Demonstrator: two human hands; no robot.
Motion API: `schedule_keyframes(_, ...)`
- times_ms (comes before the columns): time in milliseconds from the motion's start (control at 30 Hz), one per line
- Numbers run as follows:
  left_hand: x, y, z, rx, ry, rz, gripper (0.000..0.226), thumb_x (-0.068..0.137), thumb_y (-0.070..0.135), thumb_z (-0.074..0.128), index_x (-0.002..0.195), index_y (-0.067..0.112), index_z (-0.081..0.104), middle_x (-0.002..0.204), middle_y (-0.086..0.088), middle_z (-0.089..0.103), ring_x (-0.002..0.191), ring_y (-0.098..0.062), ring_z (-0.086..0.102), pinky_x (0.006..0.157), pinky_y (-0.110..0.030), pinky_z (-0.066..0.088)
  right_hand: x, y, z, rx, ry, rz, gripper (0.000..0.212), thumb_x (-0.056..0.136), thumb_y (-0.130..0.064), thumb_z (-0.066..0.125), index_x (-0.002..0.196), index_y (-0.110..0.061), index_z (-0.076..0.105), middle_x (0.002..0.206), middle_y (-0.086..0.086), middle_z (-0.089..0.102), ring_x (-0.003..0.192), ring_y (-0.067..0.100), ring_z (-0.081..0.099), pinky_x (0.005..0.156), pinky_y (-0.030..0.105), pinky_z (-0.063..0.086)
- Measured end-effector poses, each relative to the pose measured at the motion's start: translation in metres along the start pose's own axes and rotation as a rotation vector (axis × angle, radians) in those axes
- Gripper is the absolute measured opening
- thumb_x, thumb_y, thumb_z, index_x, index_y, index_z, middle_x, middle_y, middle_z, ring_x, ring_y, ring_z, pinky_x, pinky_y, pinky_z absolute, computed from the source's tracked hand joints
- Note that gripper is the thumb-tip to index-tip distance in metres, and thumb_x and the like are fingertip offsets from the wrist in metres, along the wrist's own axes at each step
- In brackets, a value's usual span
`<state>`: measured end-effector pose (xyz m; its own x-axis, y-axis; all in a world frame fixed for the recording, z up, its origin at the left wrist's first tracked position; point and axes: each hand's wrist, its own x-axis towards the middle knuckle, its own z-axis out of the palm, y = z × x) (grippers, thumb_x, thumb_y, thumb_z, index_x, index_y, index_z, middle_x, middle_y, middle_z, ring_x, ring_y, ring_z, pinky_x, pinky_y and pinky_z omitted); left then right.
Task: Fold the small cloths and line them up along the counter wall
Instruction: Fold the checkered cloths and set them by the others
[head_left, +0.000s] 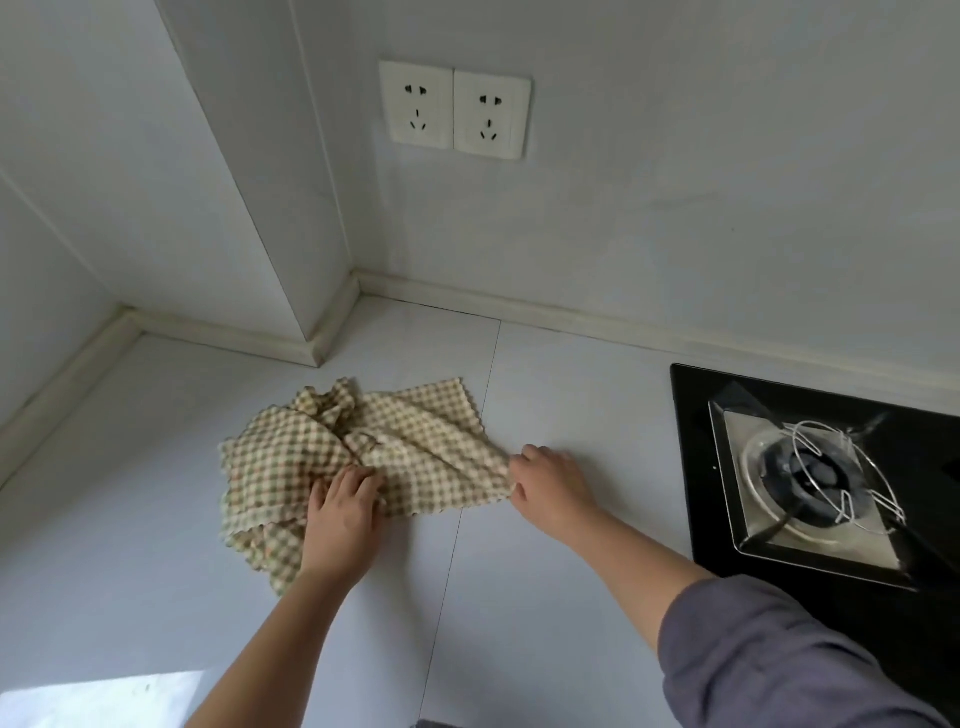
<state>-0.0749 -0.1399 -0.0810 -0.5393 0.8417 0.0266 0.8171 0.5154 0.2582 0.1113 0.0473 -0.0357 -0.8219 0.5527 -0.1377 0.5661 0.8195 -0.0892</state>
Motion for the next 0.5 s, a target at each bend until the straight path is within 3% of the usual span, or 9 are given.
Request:
schedule_keyframes(100, 0.000, 0.002, 0.002, 0.048, -0.017, 0.031, 0.042, 0.074, 0.026, 0.036, 0.095, 0.009, 0.067, 0.103, -0.006, 0.064, 0.105, -0.026, 0.055, 0.088, -0.059, 0.044, -0.030, 0.040, 0.002, -0.153, -0.020, 0.059, 0.027, 0.043, -0.021, 0.082, 0.060, -0.019, 0.061, 0.063, -0.002, 0.055, 0.056, 0.020, 0.060, 0.051, 0.032, 0.046)
schedule_keyframes(233, -0.001, 0.031, 0.007, 0.043, -0.005, 0.054, 0.029, 0.075, 0.023, 0.045, 0.088, 0.009, 0.066, 0.100, -0.007, 0.064, 0.101, -0.031, 0.059, 0.088, -0.061, 0.041, -0.081, 0.081, 0.010, -0.189, -0.012, 0.117, 0.026, 0.044, -0.017, 0.082, 0.061, -0.017, 0.062, 0.064, -0.001, 0.056, 0.058, 0.020, 0.059, 0.053, 0.033, 0.047)
schedule_keyframes(333, -0.007, 0.068, 0.014, -0.023, 0.044, 0.318, 0.024, 0.070, 0.028, 0.061, 0.086, 0.011, 0.065, 0.091, -0.003, 0.063, 0.082, -0.028, 0.062, 0.073, -0.044, 0.050, -0.115, 0.097, 0.018, -0.131, 0.001, 0.192, 0.024, 0.048, -0.015, 0.081, 0.061, -0.017, 0.060, 0.066, -0.001, 0.053, 0.060, 0.020, 0.058, 0.054, 0.033, 0.046)
schedule_keyframes(400, -0.011, 0.093, 0.020, -0.049, -0.013, 0.480, 0.036, 0.059, 0.036, 0.080, 0.085, 0.017, 0.066, 0.087, 0.002, 0.061, 0.075, -0.022, 0.062, 0.065, -0.036, 0.050, -0.131, 0.103, 0.024, -0.070, 0.009, 0.202, 0.018, 0.058, -0.012, 0.075, 0.065, -0.015, 0.059, 0.072, 0.001, 0.052, 0.067, 0.022, 0.058, 0.058, 0.034, 0.044)
schedule_keyframes(500, -0.009, 0.114, 0.027, 0.004, -0.055, 0.558, 0.028, 0.056, 0.033, 0.084, 0.074, 0.022, 0.065, 0.078, 0.006, 0.059, 0.069, -0.019, 0.059, 0.061, -0.031, 0.047, -0.146, 0.106, 0.026, -0.033, 0.085, 0.163, 0.025, 0.054, -0.013, 0.076, 0.062, -0.018, 0.054, 0.074, -0.004, 0.051, 0.068, 0.017, 0.056, 0.057, 0.029, 0.044)
